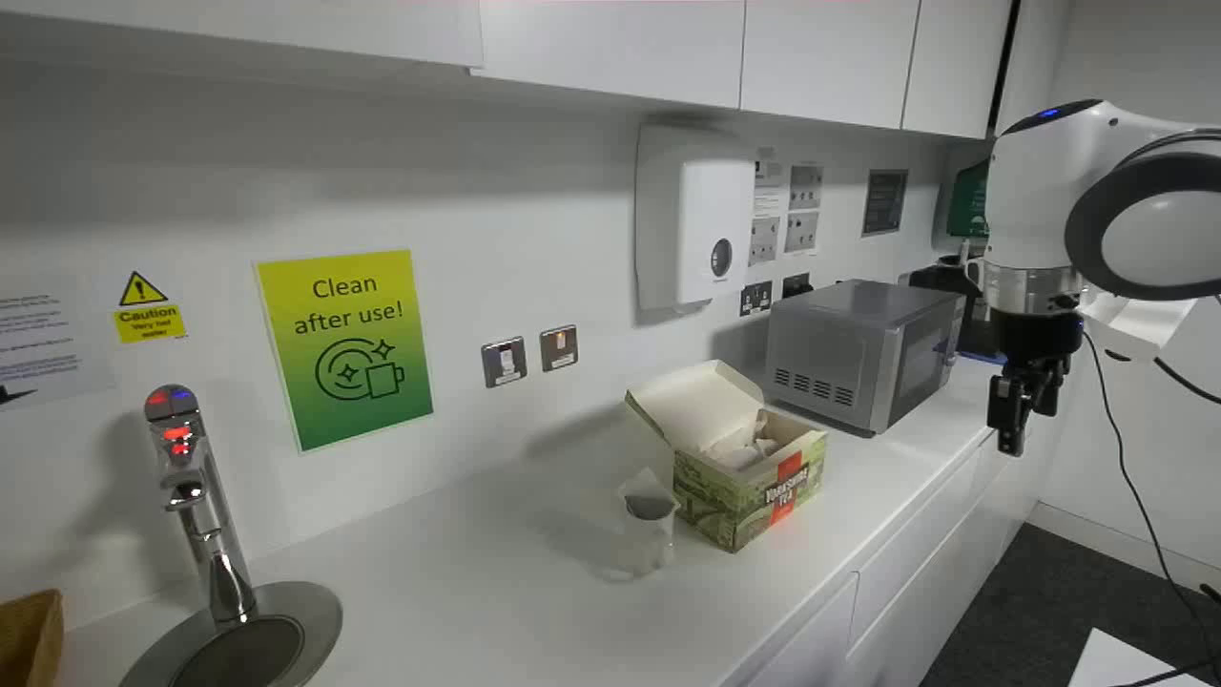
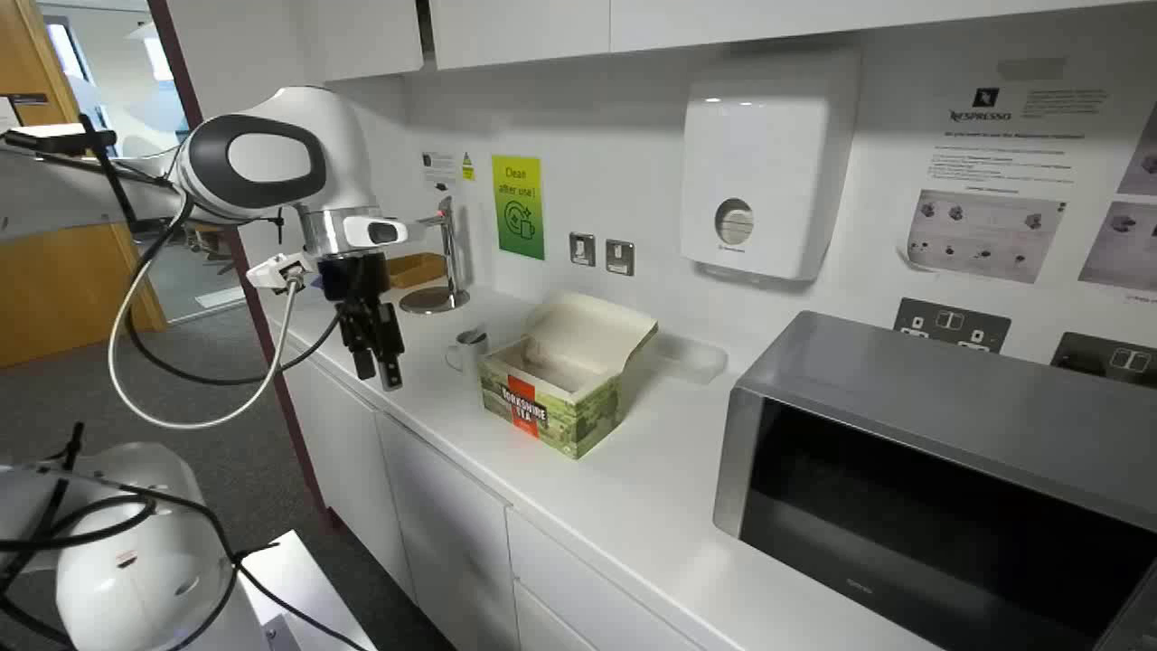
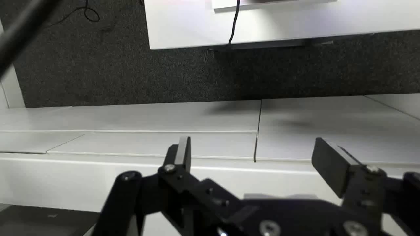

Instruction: Pick up the tea bag from the white mug and put it in the green box

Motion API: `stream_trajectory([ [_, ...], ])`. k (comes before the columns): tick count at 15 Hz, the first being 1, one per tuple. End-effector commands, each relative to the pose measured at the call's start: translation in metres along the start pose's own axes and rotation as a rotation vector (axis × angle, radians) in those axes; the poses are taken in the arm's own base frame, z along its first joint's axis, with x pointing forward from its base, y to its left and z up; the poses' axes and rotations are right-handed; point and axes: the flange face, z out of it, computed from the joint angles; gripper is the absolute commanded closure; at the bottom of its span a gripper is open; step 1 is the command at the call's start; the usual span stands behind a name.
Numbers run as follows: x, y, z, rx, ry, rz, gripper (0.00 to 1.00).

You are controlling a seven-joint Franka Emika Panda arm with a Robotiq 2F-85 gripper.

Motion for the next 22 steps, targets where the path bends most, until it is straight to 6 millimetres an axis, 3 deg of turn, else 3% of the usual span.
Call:
stream_trajectory([
  [1,0.000,0.000,-0.001,0.000,-0.001,0.000,0.00],
  [7,0.050,-0.039,-0.004,0.047,0.001,-0.103,0.00],
  [15,0.128,-0.104,-0.023,0.220,0.057,-0.429,0.00],
  [17,0.134,-0.111,-0.026,0.249,0.042,-0.475,0.00],
  [18,0.123,-0.109,-0.016,0.207,0.037,-0.426,0.00],
  [22,0.134,-0.114,-0.017,0.222,0.032,-0.450,0.00],
])
